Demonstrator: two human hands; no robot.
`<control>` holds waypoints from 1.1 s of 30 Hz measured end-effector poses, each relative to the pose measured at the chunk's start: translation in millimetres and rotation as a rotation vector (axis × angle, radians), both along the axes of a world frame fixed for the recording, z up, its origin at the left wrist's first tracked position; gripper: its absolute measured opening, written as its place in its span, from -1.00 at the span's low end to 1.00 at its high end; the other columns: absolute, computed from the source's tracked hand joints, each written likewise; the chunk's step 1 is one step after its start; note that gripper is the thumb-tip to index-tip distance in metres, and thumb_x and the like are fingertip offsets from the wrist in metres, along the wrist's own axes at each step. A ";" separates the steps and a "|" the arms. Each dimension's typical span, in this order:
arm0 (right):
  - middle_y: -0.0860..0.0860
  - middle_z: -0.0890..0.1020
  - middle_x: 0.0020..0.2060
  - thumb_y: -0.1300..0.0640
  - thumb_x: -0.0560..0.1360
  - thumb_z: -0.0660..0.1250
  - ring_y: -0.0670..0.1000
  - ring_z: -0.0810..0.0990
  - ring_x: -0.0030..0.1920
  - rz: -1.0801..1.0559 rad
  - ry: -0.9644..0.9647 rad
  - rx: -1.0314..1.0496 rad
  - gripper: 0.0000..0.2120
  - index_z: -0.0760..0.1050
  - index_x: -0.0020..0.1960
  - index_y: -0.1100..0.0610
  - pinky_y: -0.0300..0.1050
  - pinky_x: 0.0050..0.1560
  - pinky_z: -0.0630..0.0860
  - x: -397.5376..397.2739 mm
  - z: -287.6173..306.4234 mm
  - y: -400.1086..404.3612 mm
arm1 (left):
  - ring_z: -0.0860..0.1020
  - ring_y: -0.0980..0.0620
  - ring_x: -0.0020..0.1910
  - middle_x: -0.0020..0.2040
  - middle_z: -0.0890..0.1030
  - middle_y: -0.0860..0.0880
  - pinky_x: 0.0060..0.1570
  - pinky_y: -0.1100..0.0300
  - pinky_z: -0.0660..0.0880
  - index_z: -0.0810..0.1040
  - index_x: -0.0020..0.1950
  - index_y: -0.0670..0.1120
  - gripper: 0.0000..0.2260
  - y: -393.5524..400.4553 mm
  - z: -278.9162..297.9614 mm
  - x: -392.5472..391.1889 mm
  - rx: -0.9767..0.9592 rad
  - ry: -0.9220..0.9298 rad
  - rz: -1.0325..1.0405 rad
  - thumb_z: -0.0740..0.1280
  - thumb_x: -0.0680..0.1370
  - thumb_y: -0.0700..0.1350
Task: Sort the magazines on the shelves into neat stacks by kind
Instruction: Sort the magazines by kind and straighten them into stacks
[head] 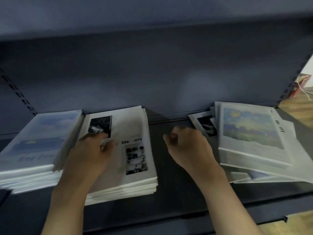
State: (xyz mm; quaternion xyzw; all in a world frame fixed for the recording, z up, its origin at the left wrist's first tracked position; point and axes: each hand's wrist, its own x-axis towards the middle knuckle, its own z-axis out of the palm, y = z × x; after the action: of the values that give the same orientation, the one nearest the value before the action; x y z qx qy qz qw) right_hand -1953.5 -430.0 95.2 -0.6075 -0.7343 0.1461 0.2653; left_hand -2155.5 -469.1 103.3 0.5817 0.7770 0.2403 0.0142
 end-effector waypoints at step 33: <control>0.06 0.56 0.05 -0.11 0.56 0.16 0.15 0.52 0.07 -0.422 -0.119 -0.149 -0.68 0.51 0.08 0.10 -0.11 -0.15 0.36 269.7 -11.8 19.5 | 0.48 -0.16 0.18 0.27 0.47 -0.18 0.14 0.04 0.46 0.38 0.32 -0.22 -0.17 127.5 5.7 273.7 -0.413 0.297 -0.309 0.30 0.33 0.40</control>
State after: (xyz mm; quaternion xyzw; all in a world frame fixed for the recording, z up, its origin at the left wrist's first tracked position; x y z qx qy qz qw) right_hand -1683.8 -410.6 83.4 -0.7730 -0.5926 0.1050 0.2007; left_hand -1881.7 -341.7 108.9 0.7067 0.7052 -0.0156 0.0552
